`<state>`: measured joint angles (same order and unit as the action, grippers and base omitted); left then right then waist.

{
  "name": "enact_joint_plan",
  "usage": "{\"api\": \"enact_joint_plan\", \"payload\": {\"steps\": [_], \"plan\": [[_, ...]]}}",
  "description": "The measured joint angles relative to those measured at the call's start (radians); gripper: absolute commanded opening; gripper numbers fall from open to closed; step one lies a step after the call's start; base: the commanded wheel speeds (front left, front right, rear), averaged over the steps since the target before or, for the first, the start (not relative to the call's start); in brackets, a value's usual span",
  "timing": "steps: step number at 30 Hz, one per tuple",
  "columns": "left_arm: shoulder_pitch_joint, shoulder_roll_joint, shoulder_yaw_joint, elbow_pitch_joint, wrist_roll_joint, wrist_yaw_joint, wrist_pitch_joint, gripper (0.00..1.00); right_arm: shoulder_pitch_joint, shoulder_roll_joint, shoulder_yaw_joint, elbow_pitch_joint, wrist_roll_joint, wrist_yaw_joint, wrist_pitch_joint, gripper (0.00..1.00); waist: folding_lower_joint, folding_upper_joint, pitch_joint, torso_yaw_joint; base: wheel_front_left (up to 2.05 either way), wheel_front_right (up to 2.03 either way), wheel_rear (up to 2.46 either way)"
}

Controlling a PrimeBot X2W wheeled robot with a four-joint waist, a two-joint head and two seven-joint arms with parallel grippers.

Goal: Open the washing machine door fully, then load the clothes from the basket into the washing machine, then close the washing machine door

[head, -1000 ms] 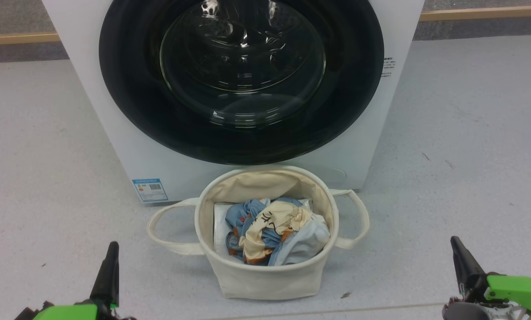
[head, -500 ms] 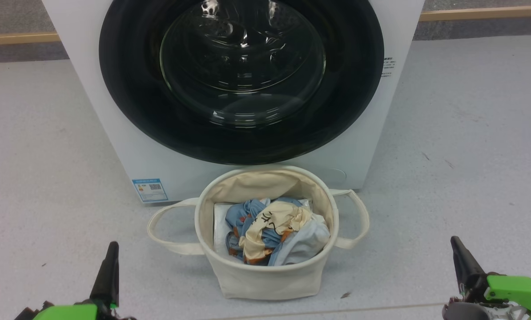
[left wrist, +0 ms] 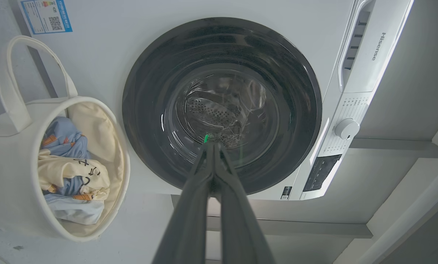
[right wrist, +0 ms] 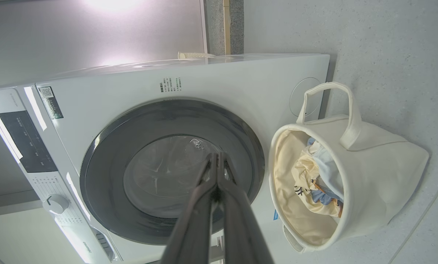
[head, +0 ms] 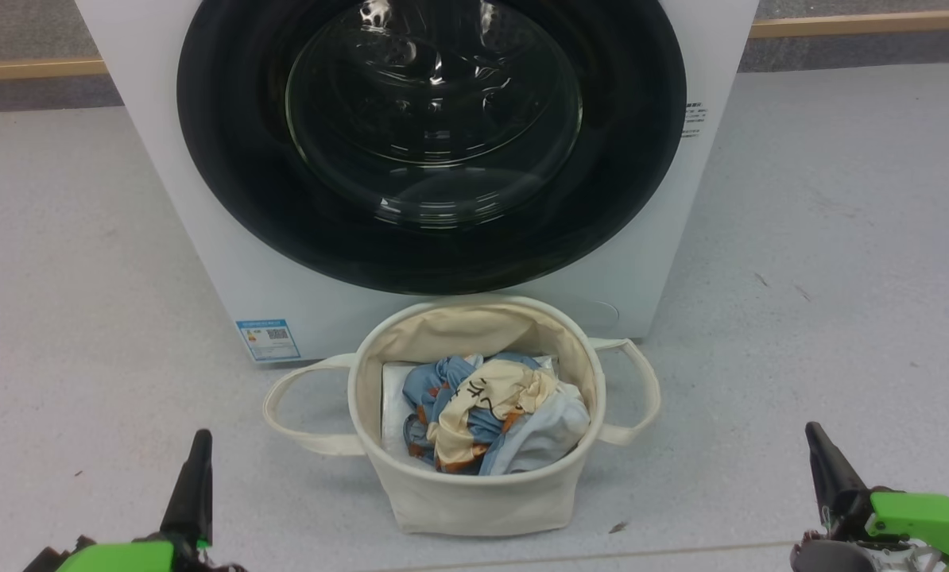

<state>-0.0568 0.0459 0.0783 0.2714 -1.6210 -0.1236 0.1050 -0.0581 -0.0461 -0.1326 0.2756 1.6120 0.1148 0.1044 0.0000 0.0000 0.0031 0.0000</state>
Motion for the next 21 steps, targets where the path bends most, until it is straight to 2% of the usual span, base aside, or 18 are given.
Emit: {"api": "enact_joint_plan", "payload": {"steps": [21], "plan": [[-0.008, 0.0, 0.001, 0.0, 0.0, 0.0, 0.0, 0.0, 0.0, 0.0, 0.0, 0.0, 0.0, 0.0, 0.0, 0.0, 0.0, 0.0, 0.0, 0.0, 0.0, 0.0, 0.0]]}}
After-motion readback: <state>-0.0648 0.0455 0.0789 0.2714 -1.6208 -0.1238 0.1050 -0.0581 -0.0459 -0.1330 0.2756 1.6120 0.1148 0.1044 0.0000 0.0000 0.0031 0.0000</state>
